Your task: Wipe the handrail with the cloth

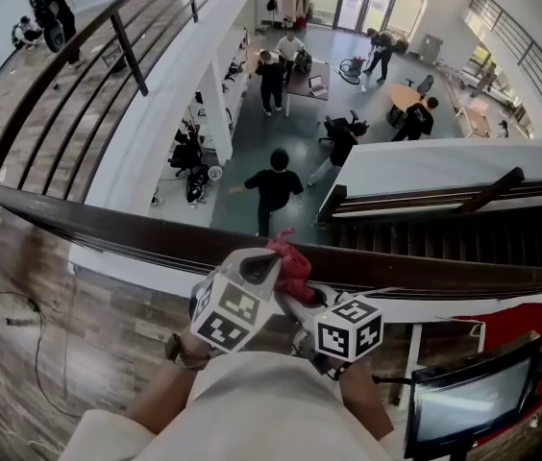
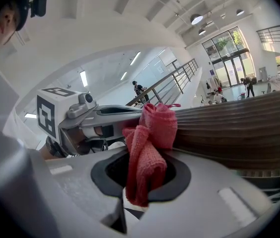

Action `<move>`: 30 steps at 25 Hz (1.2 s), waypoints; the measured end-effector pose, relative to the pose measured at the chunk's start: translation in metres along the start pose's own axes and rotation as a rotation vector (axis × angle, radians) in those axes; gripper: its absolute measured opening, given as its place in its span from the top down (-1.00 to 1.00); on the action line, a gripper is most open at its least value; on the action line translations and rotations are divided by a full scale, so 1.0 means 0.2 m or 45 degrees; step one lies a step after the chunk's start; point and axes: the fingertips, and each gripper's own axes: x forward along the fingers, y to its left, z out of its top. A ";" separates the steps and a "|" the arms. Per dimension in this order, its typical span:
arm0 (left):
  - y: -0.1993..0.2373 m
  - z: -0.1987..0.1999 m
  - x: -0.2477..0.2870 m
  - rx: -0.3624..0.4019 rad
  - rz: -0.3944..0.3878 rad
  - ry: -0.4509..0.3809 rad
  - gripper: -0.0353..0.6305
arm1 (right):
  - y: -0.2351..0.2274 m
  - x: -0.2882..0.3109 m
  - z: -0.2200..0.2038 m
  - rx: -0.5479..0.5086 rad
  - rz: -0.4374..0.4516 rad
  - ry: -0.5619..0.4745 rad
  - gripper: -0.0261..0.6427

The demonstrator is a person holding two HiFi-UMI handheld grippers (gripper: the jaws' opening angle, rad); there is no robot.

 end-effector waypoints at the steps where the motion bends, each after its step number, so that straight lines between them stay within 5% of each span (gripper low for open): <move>1: 0.00 0.00 -0.01 -0.002 0.002 0.000 0.88 | 0.01 0.00 0.00 -0.001 0.001 0.000 0.73; 30: 0.24 -0.06 -0.25 -0.064 0.114 -0.019 0.88 | 0.23 0.22 0.06 -0.084 0.052 0.041 0.73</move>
